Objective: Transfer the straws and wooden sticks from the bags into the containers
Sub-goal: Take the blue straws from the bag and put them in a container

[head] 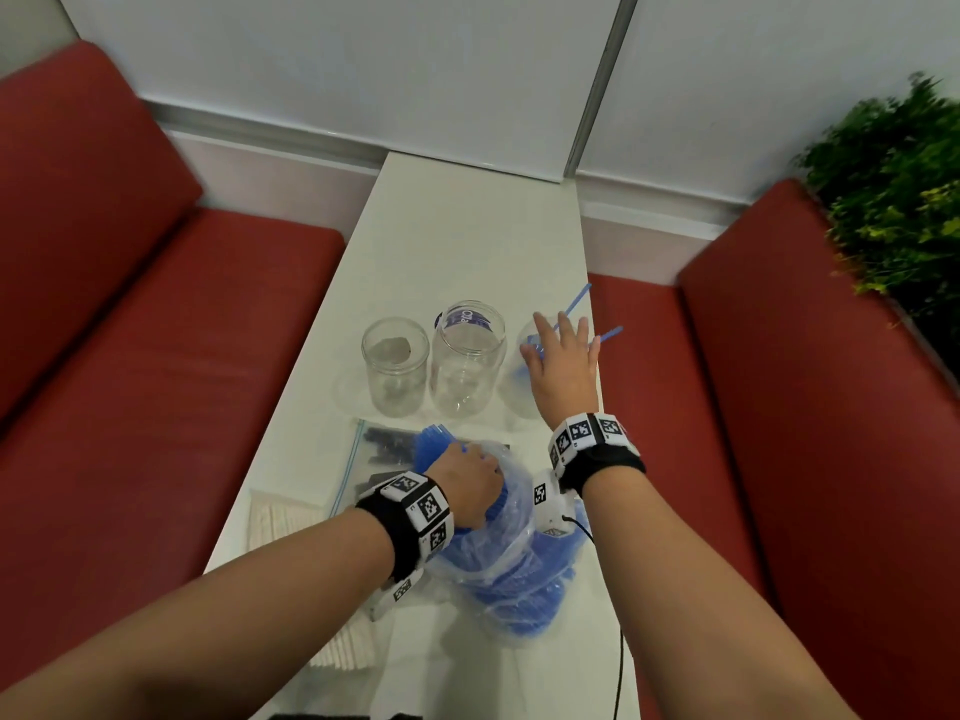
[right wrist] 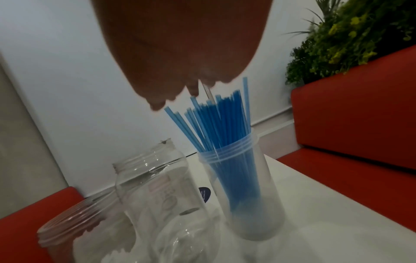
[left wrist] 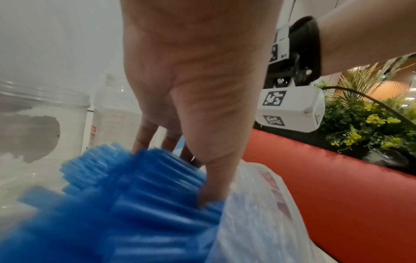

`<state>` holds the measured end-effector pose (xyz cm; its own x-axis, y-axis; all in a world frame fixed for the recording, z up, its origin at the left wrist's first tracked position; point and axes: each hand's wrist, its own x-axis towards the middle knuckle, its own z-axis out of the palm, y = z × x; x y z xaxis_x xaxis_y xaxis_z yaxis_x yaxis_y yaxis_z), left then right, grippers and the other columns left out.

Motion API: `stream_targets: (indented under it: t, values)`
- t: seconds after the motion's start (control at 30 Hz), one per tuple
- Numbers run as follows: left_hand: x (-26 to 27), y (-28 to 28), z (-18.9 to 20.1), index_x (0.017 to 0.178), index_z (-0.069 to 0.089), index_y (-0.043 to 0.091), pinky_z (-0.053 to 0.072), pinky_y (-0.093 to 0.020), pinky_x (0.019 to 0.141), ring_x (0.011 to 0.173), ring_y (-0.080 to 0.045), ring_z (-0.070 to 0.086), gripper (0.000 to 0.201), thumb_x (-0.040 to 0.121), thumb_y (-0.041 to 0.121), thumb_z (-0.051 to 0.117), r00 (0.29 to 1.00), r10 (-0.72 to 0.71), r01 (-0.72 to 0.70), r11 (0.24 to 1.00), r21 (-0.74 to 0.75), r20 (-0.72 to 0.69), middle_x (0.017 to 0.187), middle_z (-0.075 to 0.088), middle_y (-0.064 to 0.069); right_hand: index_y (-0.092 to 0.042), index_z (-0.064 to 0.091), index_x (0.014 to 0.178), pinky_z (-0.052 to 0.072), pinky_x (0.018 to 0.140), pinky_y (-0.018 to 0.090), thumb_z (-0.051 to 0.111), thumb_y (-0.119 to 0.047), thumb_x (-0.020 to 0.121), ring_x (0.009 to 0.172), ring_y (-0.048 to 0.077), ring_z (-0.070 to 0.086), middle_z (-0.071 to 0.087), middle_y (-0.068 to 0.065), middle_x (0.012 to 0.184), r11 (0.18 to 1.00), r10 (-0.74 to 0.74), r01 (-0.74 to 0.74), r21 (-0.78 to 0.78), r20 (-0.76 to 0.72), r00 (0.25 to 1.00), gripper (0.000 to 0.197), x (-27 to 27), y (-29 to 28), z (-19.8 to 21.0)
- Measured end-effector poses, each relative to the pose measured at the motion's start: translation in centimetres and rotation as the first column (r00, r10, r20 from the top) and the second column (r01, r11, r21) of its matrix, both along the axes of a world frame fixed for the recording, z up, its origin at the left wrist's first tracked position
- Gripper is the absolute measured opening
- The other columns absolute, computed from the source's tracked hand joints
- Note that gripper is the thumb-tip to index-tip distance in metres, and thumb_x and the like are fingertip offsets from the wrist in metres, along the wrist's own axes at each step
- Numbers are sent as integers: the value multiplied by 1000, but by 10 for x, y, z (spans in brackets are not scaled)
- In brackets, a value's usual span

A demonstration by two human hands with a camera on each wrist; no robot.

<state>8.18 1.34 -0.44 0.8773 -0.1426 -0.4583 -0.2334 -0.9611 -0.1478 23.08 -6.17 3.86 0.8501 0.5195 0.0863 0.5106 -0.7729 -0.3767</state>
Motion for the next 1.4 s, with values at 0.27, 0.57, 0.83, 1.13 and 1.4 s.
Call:
stream_targets:
  t: [0.27,0.57,0.83,1.13,1.4]
  values:
    - [-7,-1,15,118,61,8,46,-38,91,110,-28,59,25,97,6,47,999,27,-27,999,35,20,121,62,-9,-8,65,125,41,110,42,48,0,99,126,28,54,63,10,125,815,21,-72,575,95,995,32,-52,-13,8]
    - [-23,2,48,128,54,17,38,-38,97,120,-25,49,29,102,20,42,986,139,-151,980,131,96,128,56,-4,-13,31,156,27,121,32,57,5,87,148,26,34,38,13,158,966,213,-113,230,-475,854,76,-108,-41,-16]
    - [-20,-7,124,118,62,12,38,-33,84,118,-22,51,24,98,20,51,978,205,-209,965,160,39,125,59,-4,-22,55,139,-1,125,49,70,-39,90,147,22,34,58,3,145,985,174,-148,93,-406,897,53,-126,-27,-38]
    - [-27,55,231,146,39,14,38,-37,107,127,-26,45,60,89,-3,46,762,513,-162,741,-652,394,141,45,-10,-14,58,70,54,66,37,62,-34,100,56,19,62,59,-2,54,687,272,143,713,-434,859,36,-121,-18,54]
    - [-37,40,158,115,62,-5,57,-41,88,93,-31,69,32,101,21,49,647,493,-238,-595,-768,-582,111,66,-25,-27,61,66,48,55,36,72,-36,92,49,19,46,49,0,59,341,463,88,936,-248,851,30,-121,-22,185]
